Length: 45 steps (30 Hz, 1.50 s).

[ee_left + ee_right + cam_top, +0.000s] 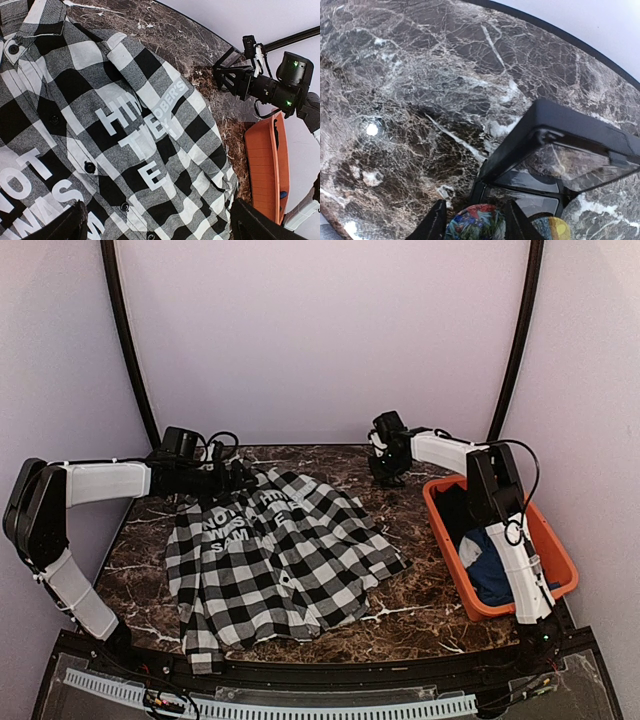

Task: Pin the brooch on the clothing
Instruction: Pick up the brooch from the brooch box.

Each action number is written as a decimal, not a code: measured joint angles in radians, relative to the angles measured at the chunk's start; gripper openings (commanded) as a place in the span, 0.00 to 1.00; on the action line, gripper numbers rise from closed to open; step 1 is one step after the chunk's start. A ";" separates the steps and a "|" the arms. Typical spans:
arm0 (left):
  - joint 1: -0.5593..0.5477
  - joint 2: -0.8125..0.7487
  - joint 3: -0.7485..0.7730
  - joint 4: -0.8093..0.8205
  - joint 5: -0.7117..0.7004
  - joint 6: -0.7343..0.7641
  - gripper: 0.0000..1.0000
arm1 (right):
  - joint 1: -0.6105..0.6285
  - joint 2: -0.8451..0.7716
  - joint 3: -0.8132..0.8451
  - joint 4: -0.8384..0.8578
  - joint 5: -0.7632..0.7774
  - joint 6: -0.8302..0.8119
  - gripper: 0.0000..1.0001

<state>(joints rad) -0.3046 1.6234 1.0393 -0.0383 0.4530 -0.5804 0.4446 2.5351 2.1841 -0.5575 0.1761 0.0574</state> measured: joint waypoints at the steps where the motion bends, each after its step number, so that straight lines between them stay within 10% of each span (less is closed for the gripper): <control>1: 0.000 0.000 0.000 0.000 0.000 0.000 0.99 | 0.000 -0.006 -0.004 0.001 0.000 0.000 0.36; 8: 0.000 0.000 0.000 0.000 0.000 0.000 0.99 | 0.007 -0.080 -0.039 0.010 -0.003 0.000 0.31; 12: 0.000 0.000 0.000 0.000 0.001 0.000 0.99 | 0.014 -0.129 -0.050 0.024 -0.010 -0.001 0.51; 22: 0.000 0.000 0.000 0.002 0.003 -0.004 0.99 | 0.013 -0.103 -0.030 0.019 -0.013 0.001 0.65; 45: 0.000 0.003 0.000 0.008 0.008 -0.005 0.99 | -0.018 -0.034 -0.032 -0.023 -0.071 0.028 0.63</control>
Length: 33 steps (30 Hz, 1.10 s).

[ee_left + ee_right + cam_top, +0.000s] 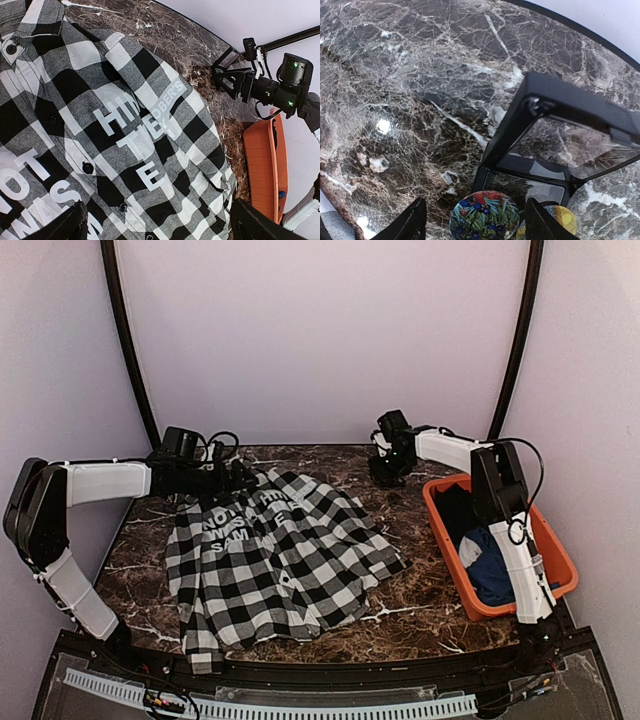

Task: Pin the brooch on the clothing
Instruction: Pick up the brooch from the brooch box.

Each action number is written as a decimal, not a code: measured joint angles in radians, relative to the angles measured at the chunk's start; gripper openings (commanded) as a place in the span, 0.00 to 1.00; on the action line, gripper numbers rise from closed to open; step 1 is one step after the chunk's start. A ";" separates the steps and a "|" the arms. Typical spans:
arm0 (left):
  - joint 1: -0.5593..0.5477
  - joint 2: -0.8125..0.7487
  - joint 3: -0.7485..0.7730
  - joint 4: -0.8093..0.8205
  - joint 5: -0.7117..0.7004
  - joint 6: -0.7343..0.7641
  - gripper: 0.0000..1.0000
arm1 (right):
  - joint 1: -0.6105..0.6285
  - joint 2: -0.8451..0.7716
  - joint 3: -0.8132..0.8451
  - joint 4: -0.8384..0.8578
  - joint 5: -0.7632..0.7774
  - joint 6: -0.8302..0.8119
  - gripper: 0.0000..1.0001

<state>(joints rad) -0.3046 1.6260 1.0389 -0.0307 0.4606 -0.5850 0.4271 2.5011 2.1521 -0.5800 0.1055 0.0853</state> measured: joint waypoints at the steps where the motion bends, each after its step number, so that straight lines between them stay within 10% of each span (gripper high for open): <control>1: 0.000 0.001 0.000 0.000 0.000 0.000 0.99 | 0.000 0.002 0.000 -0.002 -0.003 0.001 0.62; 14: 0.000 0.001 0.000 0.000 0.000 -0.003 0.99 | 0.000 0.005 -0.019 -0.012 -0.015 0.020 0.61; 33: 0.000 0.001 0.000 0.000 0.000 -0.003 0.99 | 0.000 0.005 -0.021 -0.009 0.008 0.041 0.33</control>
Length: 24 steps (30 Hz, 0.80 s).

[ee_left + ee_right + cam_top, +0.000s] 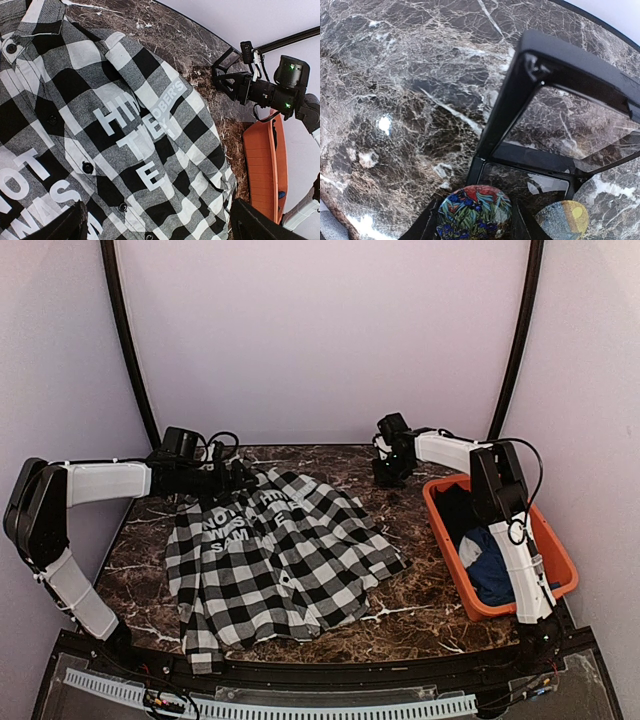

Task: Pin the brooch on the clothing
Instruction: Pick up the brooch from the brooch box.

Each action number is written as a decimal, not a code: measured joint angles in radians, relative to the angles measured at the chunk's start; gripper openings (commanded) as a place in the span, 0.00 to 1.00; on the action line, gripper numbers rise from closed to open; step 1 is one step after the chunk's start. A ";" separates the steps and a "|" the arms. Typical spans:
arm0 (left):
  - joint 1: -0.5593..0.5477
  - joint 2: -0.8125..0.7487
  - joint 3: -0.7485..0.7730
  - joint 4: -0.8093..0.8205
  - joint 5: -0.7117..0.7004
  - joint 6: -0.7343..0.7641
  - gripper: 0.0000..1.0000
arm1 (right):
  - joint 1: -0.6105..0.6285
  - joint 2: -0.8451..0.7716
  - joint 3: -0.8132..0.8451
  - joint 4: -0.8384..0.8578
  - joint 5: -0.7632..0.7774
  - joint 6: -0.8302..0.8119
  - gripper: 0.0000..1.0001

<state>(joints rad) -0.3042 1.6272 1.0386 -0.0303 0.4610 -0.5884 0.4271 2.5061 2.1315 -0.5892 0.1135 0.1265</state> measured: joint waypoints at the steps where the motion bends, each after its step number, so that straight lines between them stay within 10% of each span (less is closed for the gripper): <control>1: 0.000 0.000 0.000 0.000 0.000 0.000 0.99 | 0.000 0.000 0.000 0.000 0.000 0.000 0.31; 24: 0.000 -0.043 0.004 0.034 0.050 0.083 0.99 | 0.069 -0.458 -0.249 0.021 -0.226 -0.152 0.29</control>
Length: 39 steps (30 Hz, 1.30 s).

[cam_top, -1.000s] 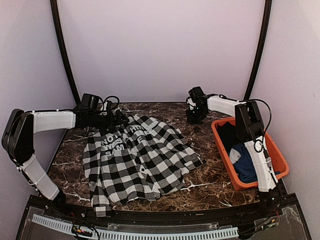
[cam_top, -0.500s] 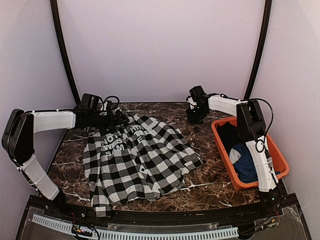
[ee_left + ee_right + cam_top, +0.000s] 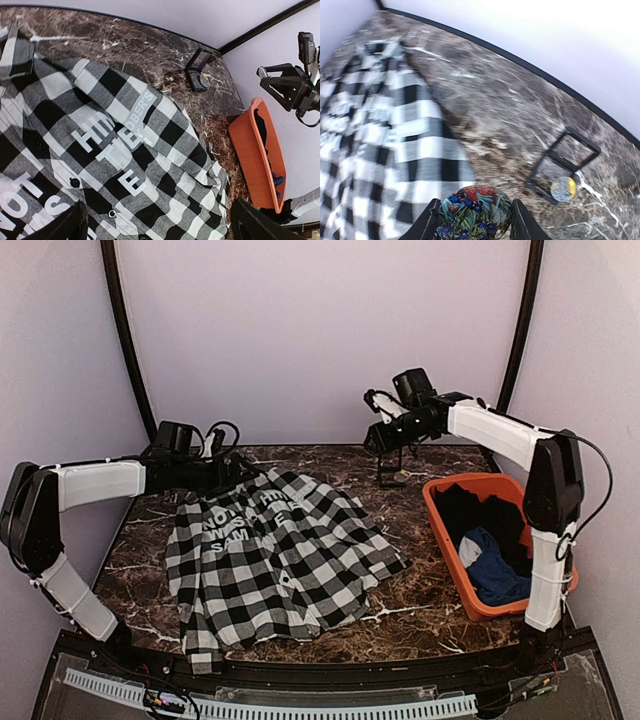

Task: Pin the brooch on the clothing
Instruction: Pick up the brooch from the brooch box, then pass from the right arm to the left

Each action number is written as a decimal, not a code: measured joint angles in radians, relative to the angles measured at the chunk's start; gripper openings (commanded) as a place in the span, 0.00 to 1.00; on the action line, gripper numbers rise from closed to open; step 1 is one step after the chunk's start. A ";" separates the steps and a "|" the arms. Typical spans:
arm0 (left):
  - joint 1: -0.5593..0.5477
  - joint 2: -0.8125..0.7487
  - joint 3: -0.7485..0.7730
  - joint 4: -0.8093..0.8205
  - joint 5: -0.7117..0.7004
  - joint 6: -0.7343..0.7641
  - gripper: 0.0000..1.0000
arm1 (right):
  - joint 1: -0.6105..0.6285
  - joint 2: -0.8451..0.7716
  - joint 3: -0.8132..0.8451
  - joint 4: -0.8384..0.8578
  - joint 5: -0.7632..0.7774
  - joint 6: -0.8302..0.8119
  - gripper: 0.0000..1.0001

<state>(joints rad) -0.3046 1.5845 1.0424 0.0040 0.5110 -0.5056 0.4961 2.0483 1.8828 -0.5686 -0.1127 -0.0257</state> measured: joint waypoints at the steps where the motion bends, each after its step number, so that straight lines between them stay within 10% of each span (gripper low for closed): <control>1: 0.000 -0.012 0.003 -0.002 0.008 0.021 0.99 | 0.008 -0.037 -0.023 -0.001 -0.036 -0.016 0.29; 26: -0.245 -0.421 0.038 -0.270 0.351 0.900 0.95 | 0.243 -0.278 -0.279 0.184 -1.139 -0.022 0.29; 39: -0.363 -0.298 0.193 -0.425 0.325 1.067 0.81 | 0.267 -0.241 -0.352 0.526 -1.299 0.270 0.28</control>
<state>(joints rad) -0.6674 1.2869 1.2350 -0.4210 0.8364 0.5613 0.7635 1.8076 1.5311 -0.0422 -1.4113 0.2440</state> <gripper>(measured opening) 0.818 0.408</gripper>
